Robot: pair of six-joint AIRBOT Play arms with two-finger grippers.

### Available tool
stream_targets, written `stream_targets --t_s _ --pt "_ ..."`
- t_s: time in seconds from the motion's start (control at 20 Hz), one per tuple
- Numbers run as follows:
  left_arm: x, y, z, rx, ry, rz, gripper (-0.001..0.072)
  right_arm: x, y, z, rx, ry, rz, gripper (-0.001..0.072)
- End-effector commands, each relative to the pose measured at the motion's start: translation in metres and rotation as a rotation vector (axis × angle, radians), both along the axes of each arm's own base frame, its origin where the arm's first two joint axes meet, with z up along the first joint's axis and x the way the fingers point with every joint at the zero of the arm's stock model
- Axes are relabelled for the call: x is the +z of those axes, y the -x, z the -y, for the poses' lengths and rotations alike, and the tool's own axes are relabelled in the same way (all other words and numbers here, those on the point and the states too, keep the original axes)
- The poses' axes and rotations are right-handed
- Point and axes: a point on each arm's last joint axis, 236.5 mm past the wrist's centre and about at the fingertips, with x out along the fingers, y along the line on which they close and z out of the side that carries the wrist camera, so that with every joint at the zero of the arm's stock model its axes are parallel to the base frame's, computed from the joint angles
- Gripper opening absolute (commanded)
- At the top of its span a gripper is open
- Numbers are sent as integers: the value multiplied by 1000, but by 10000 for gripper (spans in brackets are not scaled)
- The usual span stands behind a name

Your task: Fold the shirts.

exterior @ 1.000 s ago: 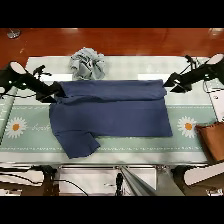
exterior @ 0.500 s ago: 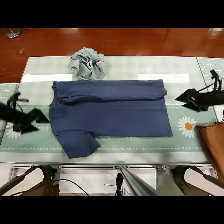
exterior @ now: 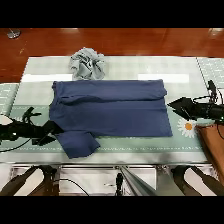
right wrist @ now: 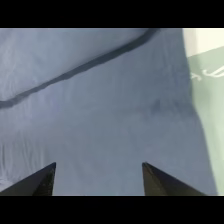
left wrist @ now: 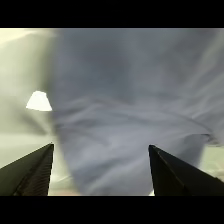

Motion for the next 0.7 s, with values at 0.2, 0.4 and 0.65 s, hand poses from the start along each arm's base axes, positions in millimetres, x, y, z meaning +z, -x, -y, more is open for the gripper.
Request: stream_targets --t_s 0.2,0.4,0.65 --pt "-11 -5 31 -39 19 40 698 29 -17 19 -22 55 49 620" --pt "-4 8 42 -152 67 55 26 -5 40 92 -84 283 -240 620" --pt "11 -11 47 -139 95 128 24 -61 117 61 -24 215 -536 620"
